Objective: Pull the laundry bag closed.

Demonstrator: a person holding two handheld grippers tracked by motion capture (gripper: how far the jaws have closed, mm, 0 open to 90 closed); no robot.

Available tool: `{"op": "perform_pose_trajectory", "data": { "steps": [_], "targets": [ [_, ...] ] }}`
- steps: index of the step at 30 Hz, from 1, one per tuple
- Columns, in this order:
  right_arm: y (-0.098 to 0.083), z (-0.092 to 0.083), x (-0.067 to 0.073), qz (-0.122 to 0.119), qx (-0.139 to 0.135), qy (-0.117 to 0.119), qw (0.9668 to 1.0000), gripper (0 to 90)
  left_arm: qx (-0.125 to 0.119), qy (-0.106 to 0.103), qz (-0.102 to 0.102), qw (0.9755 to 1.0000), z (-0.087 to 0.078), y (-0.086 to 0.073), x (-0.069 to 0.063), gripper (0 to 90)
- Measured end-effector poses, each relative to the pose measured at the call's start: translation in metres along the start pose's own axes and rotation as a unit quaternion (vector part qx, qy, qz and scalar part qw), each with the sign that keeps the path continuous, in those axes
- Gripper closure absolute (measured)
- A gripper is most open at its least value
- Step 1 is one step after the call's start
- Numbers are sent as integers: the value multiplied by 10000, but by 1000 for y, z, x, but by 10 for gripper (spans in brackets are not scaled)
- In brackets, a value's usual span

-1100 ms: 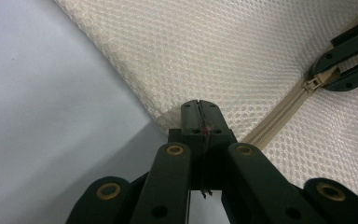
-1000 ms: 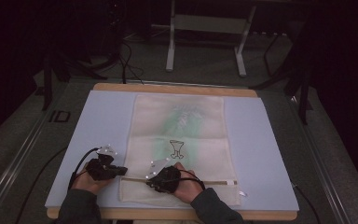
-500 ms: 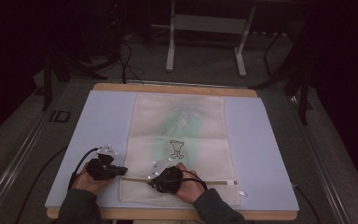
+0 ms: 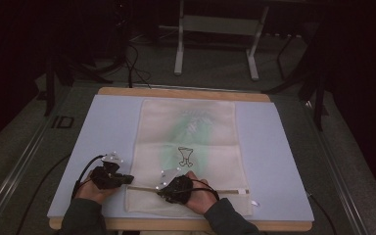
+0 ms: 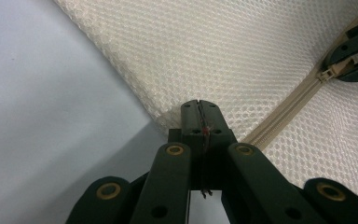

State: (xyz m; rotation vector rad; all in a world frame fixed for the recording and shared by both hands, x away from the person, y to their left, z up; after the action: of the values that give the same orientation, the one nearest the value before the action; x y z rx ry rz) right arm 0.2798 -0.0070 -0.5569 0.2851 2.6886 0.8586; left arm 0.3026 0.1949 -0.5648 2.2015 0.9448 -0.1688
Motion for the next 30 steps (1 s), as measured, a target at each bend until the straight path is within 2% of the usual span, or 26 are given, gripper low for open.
{"op": "perform_pose_trajectory", "data": {
  "steps": [30],
  "targets": [
    [-15, -12, -4, 59, 103, -23, 9999, 822, -9, -18, -12, 10000, 0, 0, 0, 898]
  ]
}}
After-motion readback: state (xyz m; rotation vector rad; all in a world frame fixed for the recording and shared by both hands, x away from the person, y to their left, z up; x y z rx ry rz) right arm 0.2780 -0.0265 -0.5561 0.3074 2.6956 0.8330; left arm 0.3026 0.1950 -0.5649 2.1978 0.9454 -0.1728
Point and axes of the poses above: each handheld gripper's, and its own axes: z roughly forward along the jaws, y roughly out of its top, x roughly to its left, the point moved 5 cm from there along z, roughly forward along the jaws, and after that the axes turned 10 degrees about -y, right-handed, at the moved point
